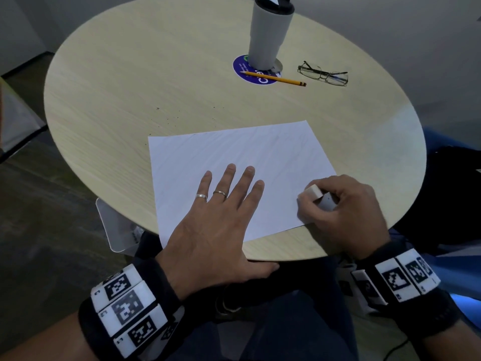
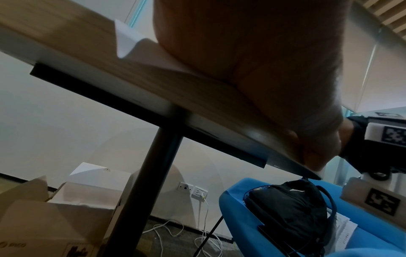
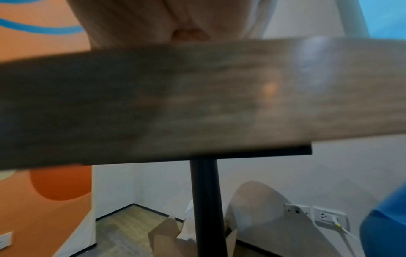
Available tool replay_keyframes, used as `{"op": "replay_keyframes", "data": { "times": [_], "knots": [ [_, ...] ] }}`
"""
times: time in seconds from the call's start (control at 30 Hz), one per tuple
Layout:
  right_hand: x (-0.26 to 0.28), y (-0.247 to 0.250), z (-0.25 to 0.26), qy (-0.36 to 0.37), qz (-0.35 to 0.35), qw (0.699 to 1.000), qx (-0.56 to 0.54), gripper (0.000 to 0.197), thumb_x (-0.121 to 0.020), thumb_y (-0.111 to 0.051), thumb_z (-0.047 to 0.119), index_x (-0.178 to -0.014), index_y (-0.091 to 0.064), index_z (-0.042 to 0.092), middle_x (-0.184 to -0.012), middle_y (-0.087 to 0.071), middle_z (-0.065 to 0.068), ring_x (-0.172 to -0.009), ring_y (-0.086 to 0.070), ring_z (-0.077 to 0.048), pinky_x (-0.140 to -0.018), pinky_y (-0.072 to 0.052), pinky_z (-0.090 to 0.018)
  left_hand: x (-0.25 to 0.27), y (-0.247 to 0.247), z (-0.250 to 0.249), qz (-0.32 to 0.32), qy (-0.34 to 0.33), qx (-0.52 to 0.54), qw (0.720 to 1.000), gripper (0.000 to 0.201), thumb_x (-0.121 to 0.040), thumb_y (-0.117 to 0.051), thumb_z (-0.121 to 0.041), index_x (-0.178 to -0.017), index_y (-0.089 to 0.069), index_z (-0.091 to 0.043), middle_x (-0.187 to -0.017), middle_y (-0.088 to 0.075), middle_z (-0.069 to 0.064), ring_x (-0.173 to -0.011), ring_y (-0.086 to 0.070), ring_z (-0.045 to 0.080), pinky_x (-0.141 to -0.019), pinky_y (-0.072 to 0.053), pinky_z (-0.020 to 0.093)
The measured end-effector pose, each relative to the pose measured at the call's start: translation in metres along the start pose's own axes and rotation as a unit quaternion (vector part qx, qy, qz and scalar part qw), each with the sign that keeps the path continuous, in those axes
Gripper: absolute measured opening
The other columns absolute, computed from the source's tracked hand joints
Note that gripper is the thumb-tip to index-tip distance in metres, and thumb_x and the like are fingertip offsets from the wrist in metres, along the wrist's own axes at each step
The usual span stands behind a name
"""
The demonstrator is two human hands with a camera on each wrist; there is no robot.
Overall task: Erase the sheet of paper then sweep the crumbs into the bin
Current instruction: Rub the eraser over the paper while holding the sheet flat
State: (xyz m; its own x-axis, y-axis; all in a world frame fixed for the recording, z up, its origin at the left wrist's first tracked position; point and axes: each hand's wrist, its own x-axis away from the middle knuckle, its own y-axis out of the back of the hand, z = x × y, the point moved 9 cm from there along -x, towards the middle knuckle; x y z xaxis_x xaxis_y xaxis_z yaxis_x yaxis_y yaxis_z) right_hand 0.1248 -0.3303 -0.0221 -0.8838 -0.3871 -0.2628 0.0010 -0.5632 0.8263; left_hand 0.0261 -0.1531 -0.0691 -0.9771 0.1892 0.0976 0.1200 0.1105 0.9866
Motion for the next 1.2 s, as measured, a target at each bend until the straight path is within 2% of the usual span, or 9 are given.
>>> {"op": "replay_keyframes", "data": {
  "times": [0.17,0.23,0.37,0.5,0.7,0.83,1.0,1.1,1.2],
  "knots": [
    [-0.011,0.011,-0.028,-0.047,-0.016,0.998,-0.028,0.022,-0.086,-0.073,0.028,-0.069,-0.067,0.016,-0.064,-0.063,0.006,-0.068,-0.059,-0.021,-0.062,-0.054,-0.043,0.000,0.000,0.000,0.003,0.001,-0.003,1.000,0.134,-0.071,-0.025,-0.105,-0.168,0.002,-0.017,-0.174,0.018,0.007,-0.160,0.021,0.031,-0.127,0.000,0.060],
    [-0.011,0.014,-0.024,-0.040,-0.032,0.999,0.008,0.023,-0.087,-0.073,0.029,-0.068,-0.067,0.018,-0.066,-0.064,0.006,-0.070,-0.058,-0.021,-0.063,-0.054,-0.043,0.000,0.000,0.000,-0.001,-0.001,-0.002,1.000,0.134,-0.071,-0.025,-0.105,-0.168,0.005,-0.018,-0.173,0.021,0.007,-0.159,0.024,0.030,-0.127,0.002,0.059],
    [0.000,-0.005,0.004,-0.006,0.000,1.000,0.008,0.021,-0.084,-0.075,0.027,-0.067,-0.065,0.022,-0.065,-0.062,0.006,-0.073,-0.057,-0.019,-0.064,-0.050,-0.040,0.000,0.000,0.000,-0.004,-0.002,0.004,1.000,0.133,-0.072,-0.028,-0.105,-0.169,0.000,-0.017,-0.174,0.017,0.006,-0.160,0.020,0.030,-0.127,0.000,0.060],
    [-0.014,0.014,-0.027,-0.050,-0.036,0.998,-0.007,0.026,-0.086,-0.073,0.028,-0.062,-0.062,0.026,-0.065,-0.062,0.010,-0.072,-0.056,-0.020,-0.063,-0.050,-0.038,-0.001,-0.002,-0.001,0.002,-0.001,-0.002,1.000,0.134,-0.071,-0.025,-0.105,-0.168,0.002,-0.017,-0.174,0.019,0.006,-0.159,0.021,0.031,-0.127,0.001,0.060],
    [0.000,-0.002,-0.004,-0.021,0.002,1.000,0.009,0.022,-0.084,-0.072,0.033,-0.065,-0.063,0.026,-0.067,-0.064,0.007,-0.075,-0.057,-0.018,-0.066,-0.050,-0.039,-0.001,-0.001,0.000,0.003,0.001,-0.005,1.000,0.133,-0.072,-0.025,-0.106,-0.169,0.000,-0.018,-0.174,0.018,0.006,-0.160,0.019,0.031,-0.127,-0.001,0.059],
    [-0.013,0.016,-0.028,-0.060,-0.035,0.997,0.017,0.028,-0.088,-0.072,0.029,-0.062,-0.063,0.024,-0.065,-0.062,0.005,-0.072,-0.056,-0.023,-0.065,-0.054,-0.044,-0.001,-0.001,-0.001,0.003,-0.001,-0.005,1.000,0.134,-0.071,-0.023,-0.106,-0.168,0.003,-0.018,-0.173,0.021,0.006,-0.160,0.020,0.031,-0.127,0.001,0.059],
    [-0.001,0.003,-0.009,-0.037,0.003,0.999,0.008,0.020,-0.087,-0.074,0.030,-0.067,-0.068,0.026,-0.071,-0.068,0.009,-0.079,-0.059,-0.017,-0.068,-0.053,-0.040,-0.001,0.001,-0.001,0.000,0.000,-0.002,1.000,0.133,-0.072,-0.023,-0.105,-0.168,0.002,-0.018,-0.174,0.020,0.006,-0.160,0.020,0.030,-0.127,0.001,0.059],
    [-0.007,0.012,-0.028,-0.071,-0.016,0.997,0.001,0.020,-0.089,-0.075,0.027,-0.070,-0.071,0.027,-0.070,-0.069,0.011,-0.076,-0.062,-0.015,-0.068,-0.055,-0.038,-0.001,0.000,-0.001,0.007,-0.002,-0.005,1.000,0.133,-0.072,-0.023,-0.106,-0.169,0.000,-0.018,-0.174,0.018,0.006,-0.160,0.019,0.030,-0.127,0.000,0.059],
    [-0.012,0.027,-0.048,-0.100,-0.039,0.988,-0.112,0.014,-0.094,-0.078,0.020,-0.081,-0.075,0.024,-0.072,-0.073,0.010,-0.066,-0.068,-0.010,-0.066,-0.058,-0.033,-0.001,0.002,-0.001,0.012,0.002,0.001,1.000,0.133,-0.072,-0.025,-0.105,-0.169,-0.002,-0.018,-0.175,0.017,0.004,-0.160,0.019,0.029,-0.128,0.000,0.059]
  ]
}}
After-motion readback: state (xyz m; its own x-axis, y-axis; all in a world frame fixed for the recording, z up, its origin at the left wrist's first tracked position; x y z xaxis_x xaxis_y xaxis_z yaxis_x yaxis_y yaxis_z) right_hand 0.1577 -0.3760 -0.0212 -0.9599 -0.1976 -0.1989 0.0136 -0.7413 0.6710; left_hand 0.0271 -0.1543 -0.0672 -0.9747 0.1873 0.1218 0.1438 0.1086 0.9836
